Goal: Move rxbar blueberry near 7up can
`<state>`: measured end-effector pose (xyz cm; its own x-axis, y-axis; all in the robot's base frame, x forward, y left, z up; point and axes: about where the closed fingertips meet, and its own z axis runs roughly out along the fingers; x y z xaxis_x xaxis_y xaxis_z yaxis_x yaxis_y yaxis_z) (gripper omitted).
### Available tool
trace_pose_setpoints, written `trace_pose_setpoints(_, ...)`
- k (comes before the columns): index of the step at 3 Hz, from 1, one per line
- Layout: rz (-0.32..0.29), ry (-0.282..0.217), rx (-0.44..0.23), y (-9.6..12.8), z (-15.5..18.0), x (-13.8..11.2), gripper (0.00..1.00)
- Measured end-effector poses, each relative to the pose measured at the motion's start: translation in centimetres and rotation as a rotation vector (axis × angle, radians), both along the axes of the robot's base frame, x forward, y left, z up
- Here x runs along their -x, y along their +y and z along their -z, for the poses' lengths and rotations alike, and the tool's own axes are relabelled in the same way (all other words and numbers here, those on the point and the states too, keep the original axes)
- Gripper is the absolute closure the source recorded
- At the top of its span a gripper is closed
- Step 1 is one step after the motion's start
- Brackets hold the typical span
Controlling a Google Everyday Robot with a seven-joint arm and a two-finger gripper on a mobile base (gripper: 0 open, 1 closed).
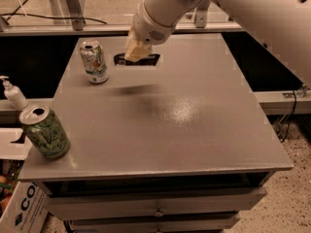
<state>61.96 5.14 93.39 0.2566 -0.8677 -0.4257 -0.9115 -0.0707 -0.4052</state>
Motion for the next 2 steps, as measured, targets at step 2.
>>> trace_pose_setpoints(2, -0.047, -0.003, 0.019, 5.0, 2.8, -1.3, 1.00)
